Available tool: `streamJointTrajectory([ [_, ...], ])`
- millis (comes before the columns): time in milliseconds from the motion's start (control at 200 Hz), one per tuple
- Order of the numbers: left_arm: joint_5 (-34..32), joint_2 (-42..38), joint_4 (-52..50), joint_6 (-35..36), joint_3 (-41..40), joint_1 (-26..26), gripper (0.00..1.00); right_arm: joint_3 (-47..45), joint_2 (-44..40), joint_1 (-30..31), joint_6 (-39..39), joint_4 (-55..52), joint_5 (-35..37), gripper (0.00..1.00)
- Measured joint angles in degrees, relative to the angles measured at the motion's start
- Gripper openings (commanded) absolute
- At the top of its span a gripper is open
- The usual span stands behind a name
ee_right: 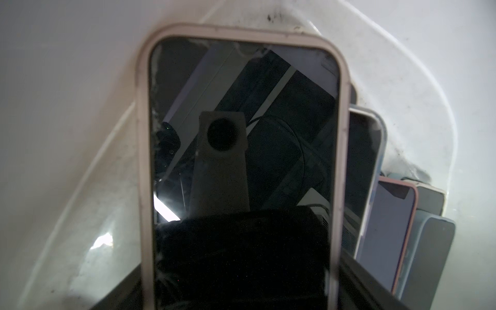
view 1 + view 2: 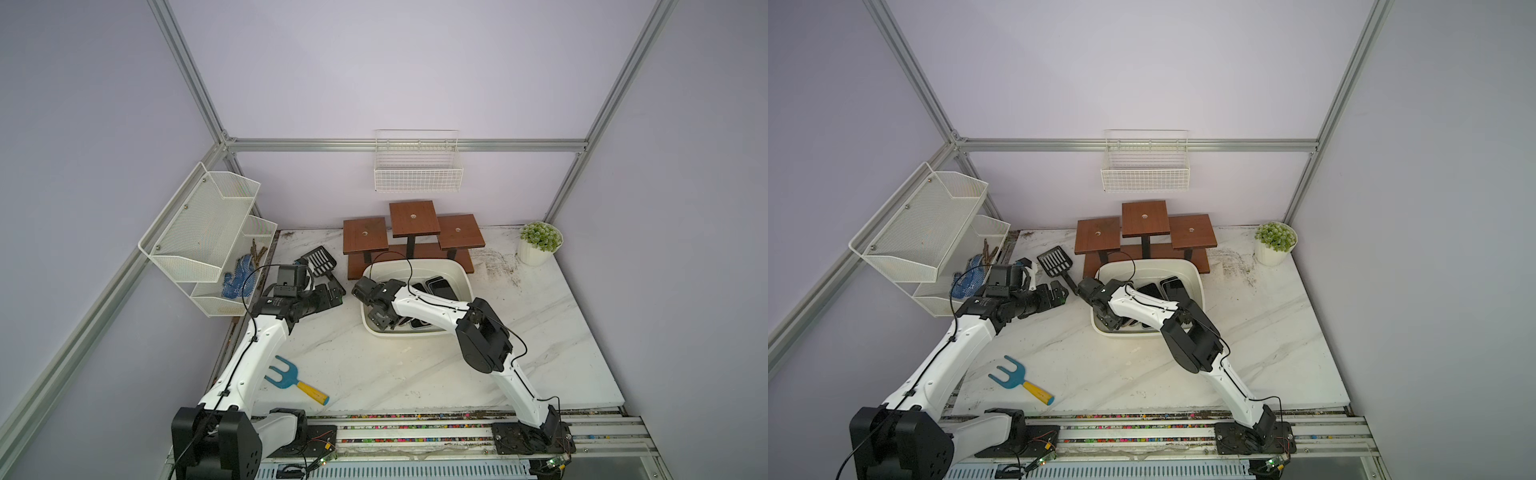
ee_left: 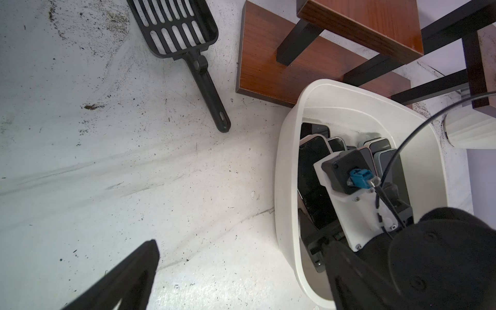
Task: Take the phone out of the storage box
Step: Pick up the phone from the storage box.
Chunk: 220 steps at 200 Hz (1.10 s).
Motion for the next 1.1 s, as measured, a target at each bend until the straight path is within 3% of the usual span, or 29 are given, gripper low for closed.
streamJointTrajectory([
  [145,0.02,0.26,0.02,-0.02,0.00,0.00,1.00,0.11,-0.02,-0.15,0.00,-0.09,-0.17,0.74],
  [355,0.13,0.68,0.33,-0.39,0.00,0.00,1.00,0.37,-0.83,-1.33,0.31,-0.44,-2.89,0.74],
  [670,2.89,5.01,1.62,-2.08,0.33,0.00,1.00,0.00,-8.50,-9.90,3.02,-0.66,-13.57,0.71],
  [1100,8.72,11.30,5.53,-4.44,2.08,-1.86,1.00,-16.04,-19.96,-15.85,3.82,5.57,-19.50,0.71],
])
